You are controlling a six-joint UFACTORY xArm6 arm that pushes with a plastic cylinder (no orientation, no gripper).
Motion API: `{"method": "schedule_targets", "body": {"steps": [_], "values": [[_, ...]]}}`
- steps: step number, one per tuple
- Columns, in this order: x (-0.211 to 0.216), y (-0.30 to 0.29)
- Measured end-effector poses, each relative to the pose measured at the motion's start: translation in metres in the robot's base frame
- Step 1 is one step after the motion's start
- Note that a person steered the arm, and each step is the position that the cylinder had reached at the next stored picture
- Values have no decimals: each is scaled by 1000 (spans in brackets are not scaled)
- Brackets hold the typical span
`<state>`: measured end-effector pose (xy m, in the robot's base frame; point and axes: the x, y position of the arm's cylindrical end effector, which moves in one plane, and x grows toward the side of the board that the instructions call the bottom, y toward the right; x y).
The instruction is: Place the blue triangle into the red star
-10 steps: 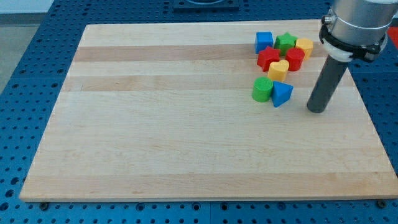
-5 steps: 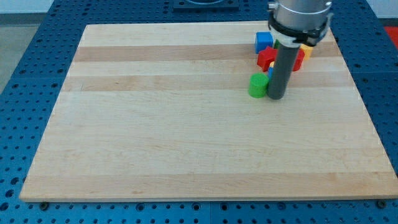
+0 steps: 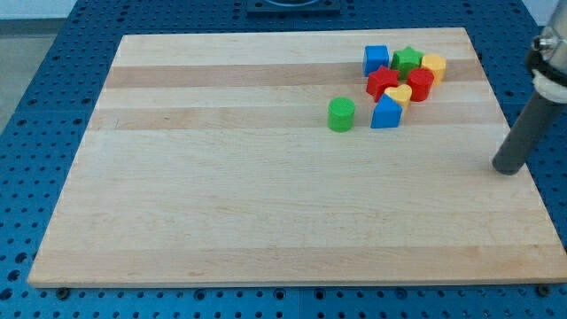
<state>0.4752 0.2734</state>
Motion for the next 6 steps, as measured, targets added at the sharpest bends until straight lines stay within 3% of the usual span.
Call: {"method": "schedule_targets", "body": {"steps": [1,2,5,6], "values": [[-56,-26],[-67,-58],[-45,-111],[-56,-123]]}}
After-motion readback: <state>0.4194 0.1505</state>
